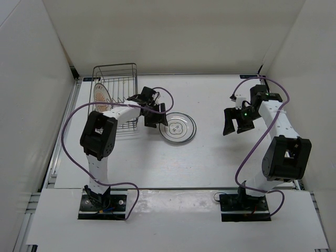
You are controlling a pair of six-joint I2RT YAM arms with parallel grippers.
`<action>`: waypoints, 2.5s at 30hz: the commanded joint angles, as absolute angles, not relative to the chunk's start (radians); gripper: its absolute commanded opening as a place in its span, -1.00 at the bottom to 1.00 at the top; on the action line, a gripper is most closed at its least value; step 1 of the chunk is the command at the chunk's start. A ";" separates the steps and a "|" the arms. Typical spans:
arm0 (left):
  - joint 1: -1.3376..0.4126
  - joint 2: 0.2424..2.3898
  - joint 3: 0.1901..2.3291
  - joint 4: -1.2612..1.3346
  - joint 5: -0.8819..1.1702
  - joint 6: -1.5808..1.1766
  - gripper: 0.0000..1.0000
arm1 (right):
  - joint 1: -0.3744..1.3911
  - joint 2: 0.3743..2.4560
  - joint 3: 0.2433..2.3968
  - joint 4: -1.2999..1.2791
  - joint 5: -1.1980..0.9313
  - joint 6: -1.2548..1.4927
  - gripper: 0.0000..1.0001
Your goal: Unload the plates from the dish rack
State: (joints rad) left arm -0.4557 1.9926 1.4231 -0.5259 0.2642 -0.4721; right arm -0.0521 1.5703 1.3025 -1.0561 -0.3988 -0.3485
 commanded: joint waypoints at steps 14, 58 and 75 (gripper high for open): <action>-0.509 2.039 1.523 -0.532 0.308 -0.482 0.53 | -0.058 1.537 1.289 -1.080 -0.416 -0.367 0.80; -0.106 1.643 1.807 -0.707 -0.228 0.051 0.98 | -0.055 1.588 1.327 -1.003 -0.380 -0.276 0.80; -0.020 1.658 1.648 -0.753 -0.310 -0.029 0.60 | -0.057 1.563 1.290 -1.008 -0.376 -0.304 0.80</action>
State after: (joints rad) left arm -0.0330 1.6722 1.6745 -0.7364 -0.3141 0.0235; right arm -0.0521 1.5803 1.2865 -1.0149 -0.3748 -0.2924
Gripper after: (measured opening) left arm 0.808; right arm 0.900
